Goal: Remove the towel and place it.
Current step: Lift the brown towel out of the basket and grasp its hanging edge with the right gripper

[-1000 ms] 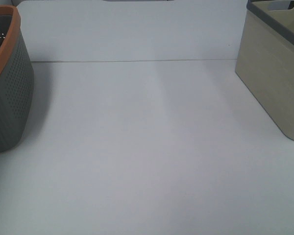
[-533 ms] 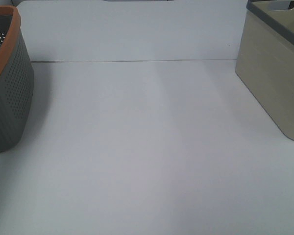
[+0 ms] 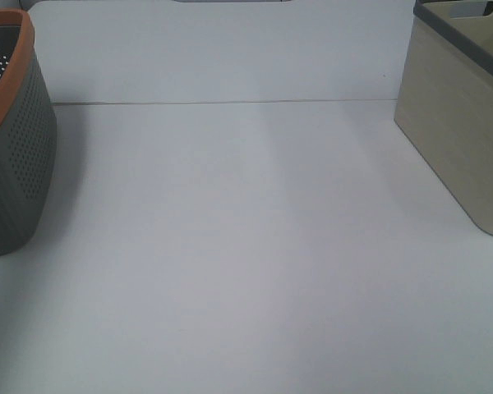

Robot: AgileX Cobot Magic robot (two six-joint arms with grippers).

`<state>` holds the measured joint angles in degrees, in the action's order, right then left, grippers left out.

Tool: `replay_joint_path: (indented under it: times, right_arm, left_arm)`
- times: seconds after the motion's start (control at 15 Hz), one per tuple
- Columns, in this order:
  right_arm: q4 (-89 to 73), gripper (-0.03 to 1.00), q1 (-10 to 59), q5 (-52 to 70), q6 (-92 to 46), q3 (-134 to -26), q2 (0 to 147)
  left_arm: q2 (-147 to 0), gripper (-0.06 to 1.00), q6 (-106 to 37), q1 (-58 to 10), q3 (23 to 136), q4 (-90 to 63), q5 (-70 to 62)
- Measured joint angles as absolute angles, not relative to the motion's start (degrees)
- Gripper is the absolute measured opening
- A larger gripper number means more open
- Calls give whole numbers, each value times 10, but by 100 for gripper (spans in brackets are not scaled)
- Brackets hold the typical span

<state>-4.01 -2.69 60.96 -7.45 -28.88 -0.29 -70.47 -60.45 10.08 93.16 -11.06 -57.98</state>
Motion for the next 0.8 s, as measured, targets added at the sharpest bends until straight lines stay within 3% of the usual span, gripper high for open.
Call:
replay_joint_path:
  times: [0.47, 0.8]
  right_arm:
    - [-45, 86, -27, 608, -74, -289, -3]
    - [-257, 86, -27, 540, -248, -302, 83]
  left_arm:
    - [-690, 0, -751, 101, 1010, -351, -580]
    - [-716, 0, -831, -44, 1037, -392, -582]
